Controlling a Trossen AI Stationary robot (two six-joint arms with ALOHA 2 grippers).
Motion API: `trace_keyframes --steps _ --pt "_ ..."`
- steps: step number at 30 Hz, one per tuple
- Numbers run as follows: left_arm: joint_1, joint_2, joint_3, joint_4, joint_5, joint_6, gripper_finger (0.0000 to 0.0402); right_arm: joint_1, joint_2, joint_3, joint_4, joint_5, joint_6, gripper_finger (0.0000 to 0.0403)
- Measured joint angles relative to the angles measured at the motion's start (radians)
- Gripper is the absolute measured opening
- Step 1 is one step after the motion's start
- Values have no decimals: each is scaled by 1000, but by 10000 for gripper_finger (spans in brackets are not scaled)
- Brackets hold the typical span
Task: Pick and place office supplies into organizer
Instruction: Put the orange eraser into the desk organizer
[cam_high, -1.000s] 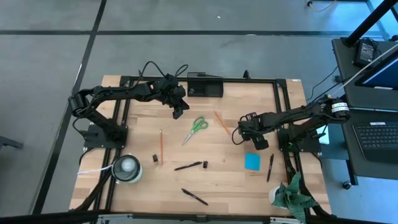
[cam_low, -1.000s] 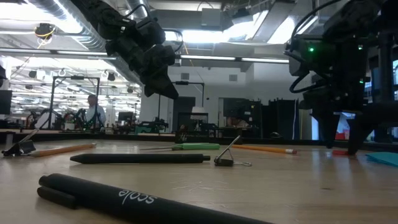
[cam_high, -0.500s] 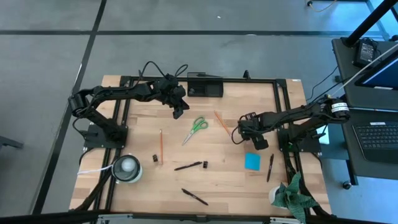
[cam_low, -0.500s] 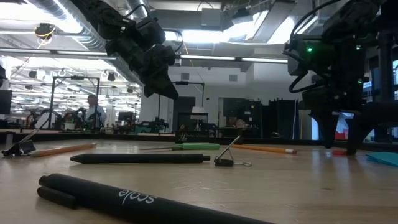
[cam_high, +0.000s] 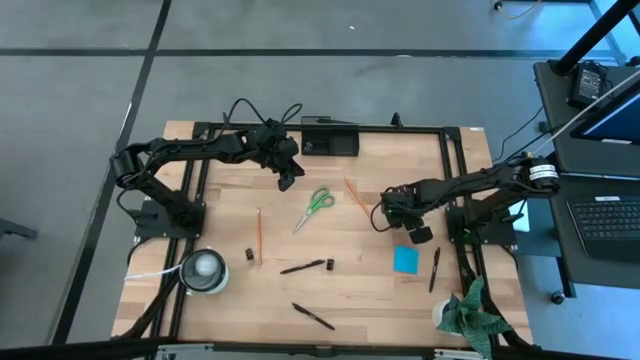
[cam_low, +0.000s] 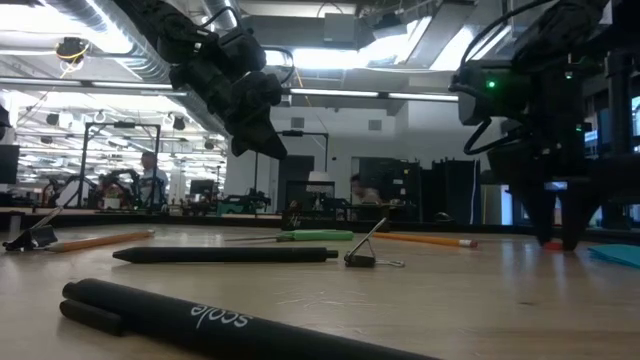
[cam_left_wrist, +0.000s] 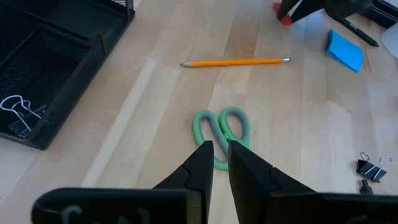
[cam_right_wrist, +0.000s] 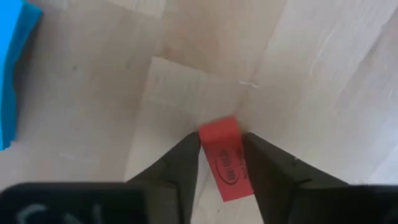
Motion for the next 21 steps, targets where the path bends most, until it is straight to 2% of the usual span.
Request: trace_keyframes --steps 8,21 --pt "0 0 0 0 0 0 43 -2 5 0 -1 6 0 76" --pt "0 0 0 0 0 3 43 -2 11 52 -43 9 9 70"
